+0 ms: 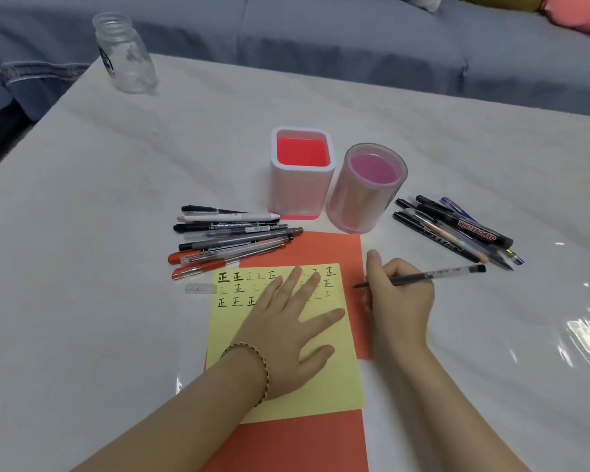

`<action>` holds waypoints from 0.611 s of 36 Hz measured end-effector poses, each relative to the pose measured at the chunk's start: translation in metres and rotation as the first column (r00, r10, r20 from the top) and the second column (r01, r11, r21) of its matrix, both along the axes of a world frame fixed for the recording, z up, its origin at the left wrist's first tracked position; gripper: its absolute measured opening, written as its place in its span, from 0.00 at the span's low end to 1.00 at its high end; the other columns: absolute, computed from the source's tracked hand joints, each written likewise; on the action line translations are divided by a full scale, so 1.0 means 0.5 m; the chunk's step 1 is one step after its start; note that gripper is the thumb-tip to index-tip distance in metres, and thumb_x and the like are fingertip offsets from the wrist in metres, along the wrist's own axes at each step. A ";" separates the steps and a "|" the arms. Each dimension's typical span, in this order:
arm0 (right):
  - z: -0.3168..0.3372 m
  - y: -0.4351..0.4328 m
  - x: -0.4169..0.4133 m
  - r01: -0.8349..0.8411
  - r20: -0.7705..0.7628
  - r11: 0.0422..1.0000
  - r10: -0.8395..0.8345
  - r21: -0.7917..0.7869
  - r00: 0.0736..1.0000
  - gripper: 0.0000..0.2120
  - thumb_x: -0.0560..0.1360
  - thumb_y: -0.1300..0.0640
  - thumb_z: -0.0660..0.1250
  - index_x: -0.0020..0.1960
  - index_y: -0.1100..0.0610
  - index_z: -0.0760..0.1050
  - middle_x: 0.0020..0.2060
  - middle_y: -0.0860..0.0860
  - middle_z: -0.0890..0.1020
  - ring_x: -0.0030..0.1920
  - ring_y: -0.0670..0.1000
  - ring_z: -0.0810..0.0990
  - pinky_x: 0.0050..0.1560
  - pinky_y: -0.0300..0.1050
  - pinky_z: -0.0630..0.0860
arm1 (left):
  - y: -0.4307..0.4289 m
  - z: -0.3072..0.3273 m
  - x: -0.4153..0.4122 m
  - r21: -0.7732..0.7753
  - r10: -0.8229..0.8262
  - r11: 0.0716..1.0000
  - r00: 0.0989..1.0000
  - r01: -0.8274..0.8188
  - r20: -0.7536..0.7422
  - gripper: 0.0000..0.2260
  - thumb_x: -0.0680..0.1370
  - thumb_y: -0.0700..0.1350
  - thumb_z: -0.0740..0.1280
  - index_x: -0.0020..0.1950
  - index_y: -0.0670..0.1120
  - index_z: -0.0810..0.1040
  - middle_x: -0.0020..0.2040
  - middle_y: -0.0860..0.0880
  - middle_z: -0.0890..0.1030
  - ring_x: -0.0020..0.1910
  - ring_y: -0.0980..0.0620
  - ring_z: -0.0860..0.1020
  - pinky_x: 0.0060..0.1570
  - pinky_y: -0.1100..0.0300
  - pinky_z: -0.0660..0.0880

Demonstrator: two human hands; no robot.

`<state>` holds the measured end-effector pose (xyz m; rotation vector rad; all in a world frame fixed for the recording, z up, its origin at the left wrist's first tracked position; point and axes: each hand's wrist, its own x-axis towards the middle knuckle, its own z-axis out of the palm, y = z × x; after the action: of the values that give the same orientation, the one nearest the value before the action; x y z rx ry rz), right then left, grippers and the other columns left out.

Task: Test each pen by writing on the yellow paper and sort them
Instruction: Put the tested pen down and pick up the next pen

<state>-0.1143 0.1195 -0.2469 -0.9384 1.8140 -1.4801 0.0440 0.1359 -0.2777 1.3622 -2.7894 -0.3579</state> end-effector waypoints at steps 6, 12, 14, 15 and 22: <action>-0.032 -0.004 0.015 -0.036 -0.110 0.999 0.037 0.016 0.993 0.17 0.72 0.64 0.64 0.28 0.69 0.65 0.26 0.68 0.71 0.27 0.52 0.69 0.33 0.41 0.68 | -0.002 -0.008 -0.002 -0.055 0.012 0.998 0.997 -0.016 -0.074 0.20 0.74 0.60 0.54 0.65 0.62 0.69 0.71 0.43 0.66 0.70 0.39 0.62 0.64 0.46 0.54; -0.040 -0.006 0.013 -0.045 -0.134 0.999 0.045 0.002 0.990 0.17 0.71 0.65 0.64 0.25 0.67 0.65 0.23 0.65 0.70 0.26 0.49 0.68 0.31 0.36 0.67 | -0.002 -0.014 -0.002 -0.052 0.023 0.998 0.994 -0.028 -0.107 0.20 0.74 0.60 0.54 0.65 0.62 0.69 0.71 0.43 0.65 0.71 0.40 0.60 0.65 0.46 0.53; -0.041 -0.007 0.015 -0.067 -0.134 0.998 0.066 -0.001 0.989 0.17 0.69 0.61 0.64 0.27 0.70 0.65 0.24 0.67 0.71 0.26 0.50 0.69 0.31 0.36 0.67 | -0.001 -0.014 -0.002 -0.055 0.023 0.998 0.993 -0.029 -0.112 0.20 0.74 0.60 0.54 0.65 0.62 0.69 0.72 0.43 0.65 0.71 0.40 0.60 0.66 0.46 0.53; -0.041 -0.007 0.015 -0.072 -0.132 0.997 0.071 -0.001 0.989 0.17 0.68 0.59 0.63 0.28 0.70 0.65 0.25 0.67 0.71 0.26 0.51 0.69 0.32 0.36 0.67 | -0.002 -0.014 -0.002 -0.053 0.022 0.998 0.993 -0.028 -0.119 0.20 0.74 0.60 0.54 0.66 0.62 0.68 0.72 0.43 0.65 0.72 0.40 0.60 0.66 0.46 0.53; -0.044 -0.009 0.017 -0.082 -0.163 0.997 0.079 -0.008 0.983 0.16 0.67 0.58 0.63 0.26 0.66 0.65 0.24 0.65 0.72 0.25 0.49 0.69 0.31 0.35 0.67 | -0.002 -0.014 -0.001 -0.048 0.019 0.998 0.991 -0.026 -0.134 0.20 0.74 0.60 0.55 0.66 0.61 0.68 0.72 0.43 0.64 0.72 0.40 0.59 0.67 0.46 0.52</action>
<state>-0.1056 0.1150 -0.2690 -1.1558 1.8580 -1.4040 0.0433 0.1347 -0.2844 1.3072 -2.6546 -0.3618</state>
